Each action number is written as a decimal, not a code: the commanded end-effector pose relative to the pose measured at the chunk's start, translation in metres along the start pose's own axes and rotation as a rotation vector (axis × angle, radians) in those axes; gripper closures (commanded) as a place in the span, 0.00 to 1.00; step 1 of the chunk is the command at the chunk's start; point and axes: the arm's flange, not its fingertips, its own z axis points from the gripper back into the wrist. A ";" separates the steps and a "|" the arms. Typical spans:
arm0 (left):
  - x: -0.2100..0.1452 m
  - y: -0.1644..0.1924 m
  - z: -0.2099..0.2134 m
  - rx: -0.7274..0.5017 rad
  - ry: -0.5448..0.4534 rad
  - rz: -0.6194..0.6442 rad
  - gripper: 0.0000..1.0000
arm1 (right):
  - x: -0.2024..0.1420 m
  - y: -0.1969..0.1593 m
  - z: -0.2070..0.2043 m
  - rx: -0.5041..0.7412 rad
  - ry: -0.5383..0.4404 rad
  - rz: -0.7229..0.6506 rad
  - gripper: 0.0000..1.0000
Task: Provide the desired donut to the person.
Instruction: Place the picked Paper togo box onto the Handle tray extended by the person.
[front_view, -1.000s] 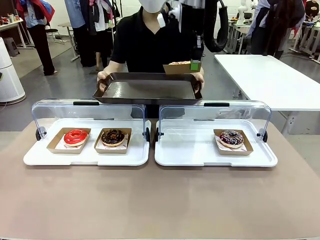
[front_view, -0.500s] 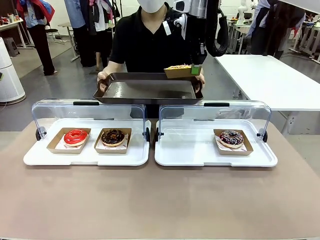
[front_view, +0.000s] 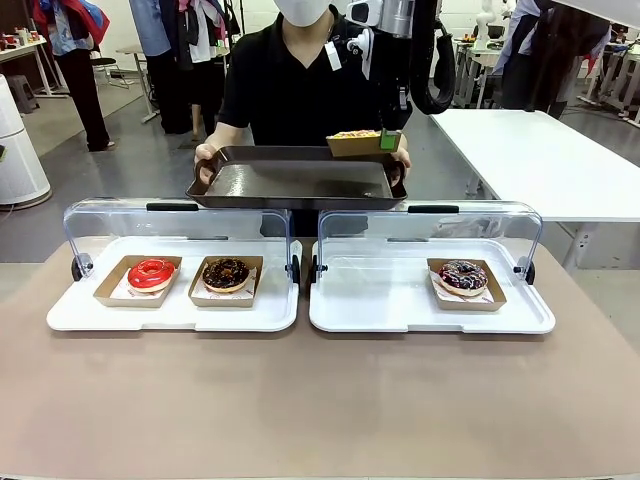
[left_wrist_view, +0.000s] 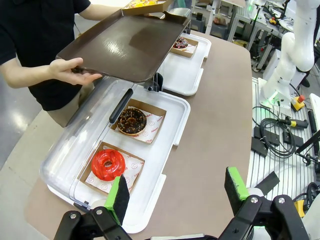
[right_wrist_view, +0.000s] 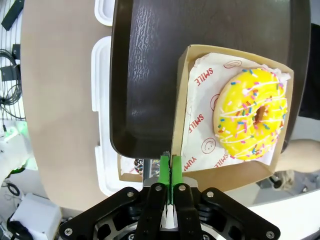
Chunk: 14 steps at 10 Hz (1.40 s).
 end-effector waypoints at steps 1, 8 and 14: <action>0.000 0.000 0.001 -0.002 -0.007 -0.003 0.00 | 0.000 0.001 0.002 -0.004 0.012 0.003 0.98; 0.000 0.000 0.001 -0.002 -0.007 -0.003 0.00 | 0.014 -0.007 -0.030 0.007 -0.040 -0.091 0.98; 0.000 0.000 0.001 -0.002 -0.007 -0.003 0.00 | 0.015 -0.010 -0.050 0.081 -0.076 -0.059 0.98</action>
